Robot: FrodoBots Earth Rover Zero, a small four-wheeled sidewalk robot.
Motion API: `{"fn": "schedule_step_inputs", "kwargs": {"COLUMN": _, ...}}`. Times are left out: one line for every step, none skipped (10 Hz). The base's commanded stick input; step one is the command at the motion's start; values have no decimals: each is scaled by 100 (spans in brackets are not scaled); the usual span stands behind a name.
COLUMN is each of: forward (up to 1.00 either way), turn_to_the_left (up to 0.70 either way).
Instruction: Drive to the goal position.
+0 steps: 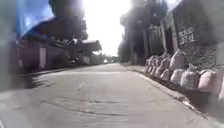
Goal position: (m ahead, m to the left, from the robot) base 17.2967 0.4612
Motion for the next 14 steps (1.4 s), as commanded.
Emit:
{"fn": "schedule_step_inputs", "kwargs": {"forward": 70, "turn_to_the_left": 0}}
{"fn": "schedule_step_inputs", "kwargs": {"forward": 70, "turn_to_the_left": 0}}
{"fn": "schedule_step_inputs", "kwargs": {"forward": 70, "turn_to_the_left": 0}}
{"fn": "schedule_step_inputs", "kwargs": {"forward": 70, "turn_to_the_left": 0}}
{"fn": "schedule_step_inputs", "kwargs": {"forward": 70, "turn_to_the_left": 0}}
{"fn": "schedule_step_inputs", "kwargs": {"forward": 70, "turn_to_the_left": 0}}
{"fn": "schedule_step_inputs", "kwargs": {"forward": 70, "turn_to_the_left": 0}}
{"fn": "schedule_step_inputs", "kwargs": {"forward": 70, "turn_to_the_left": 0}}
{"fn": "schedule_step_inputs", "kwargs": {"forward": 70, "turn_to_the_left": 0}}
{"fn": "schedule_step_inputs", "kwargs": {"forward": 70, "turn_to_the_left": 0}}
{"fn": "schedule_step_inputs", "kwargs": {"forward": 70, "turn_to_the_left": 0}}
{"fn": "schedule_step_inputs", "kwargs": {"forward": 70, "turn_to_the_left": 0}}
{"fn": "schedule_step_inputs", "kwargs": {"forward": 70, "turn_to_the_left": 0}}
{"fn": "schedule_step_inputs", "kwargs": {"forward": 70, "turn_to_the_left": 0}}
